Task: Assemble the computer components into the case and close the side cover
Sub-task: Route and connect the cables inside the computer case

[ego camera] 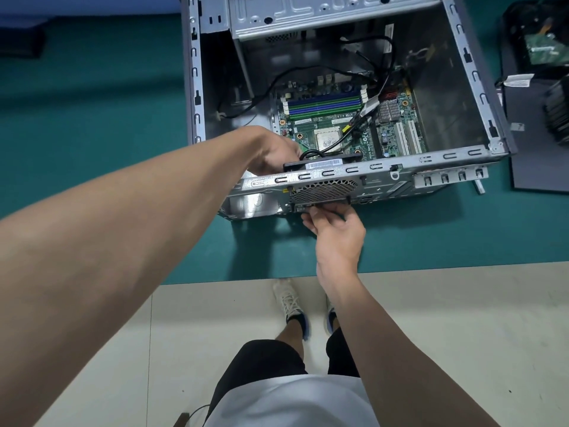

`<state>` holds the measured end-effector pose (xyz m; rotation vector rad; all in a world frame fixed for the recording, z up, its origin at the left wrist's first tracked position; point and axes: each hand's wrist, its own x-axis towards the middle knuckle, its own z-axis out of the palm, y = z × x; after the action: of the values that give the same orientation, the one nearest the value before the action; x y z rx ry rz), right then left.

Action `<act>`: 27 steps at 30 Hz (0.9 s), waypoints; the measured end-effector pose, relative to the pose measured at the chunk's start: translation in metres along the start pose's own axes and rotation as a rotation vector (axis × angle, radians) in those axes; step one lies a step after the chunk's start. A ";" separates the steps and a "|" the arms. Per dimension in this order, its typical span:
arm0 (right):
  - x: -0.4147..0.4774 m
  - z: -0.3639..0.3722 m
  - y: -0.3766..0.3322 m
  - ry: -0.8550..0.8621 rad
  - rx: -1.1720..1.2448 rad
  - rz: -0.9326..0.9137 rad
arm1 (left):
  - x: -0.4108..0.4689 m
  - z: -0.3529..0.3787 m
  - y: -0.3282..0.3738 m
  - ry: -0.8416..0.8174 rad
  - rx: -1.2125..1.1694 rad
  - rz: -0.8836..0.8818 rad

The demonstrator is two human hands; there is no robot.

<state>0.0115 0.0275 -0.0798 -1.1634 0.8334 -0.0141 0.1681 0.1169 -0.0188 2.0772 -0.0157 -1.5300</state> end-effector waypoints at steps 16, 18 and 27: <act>-0.004 0.011 0.006 0.062 -0.225 0.008 | 0.000 0.000 -0.002 0.004 0.045 0.003; -0.004 0.012 0.005 0.066 -0.190 0.038 | -0.002 0.000 0.000 0.005 0.044 0.003; 0.017 -0.062 -0.040 0.354 -0.329 -0.138 | 0.000 0.000 0.001 0.001 -0.026 -0.036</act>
<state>0.0032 -0.0458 -0.0657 -1.5546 1.0928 -0.2087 0.1681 0.1162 -0.0183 2.0684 0.0417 -1.5423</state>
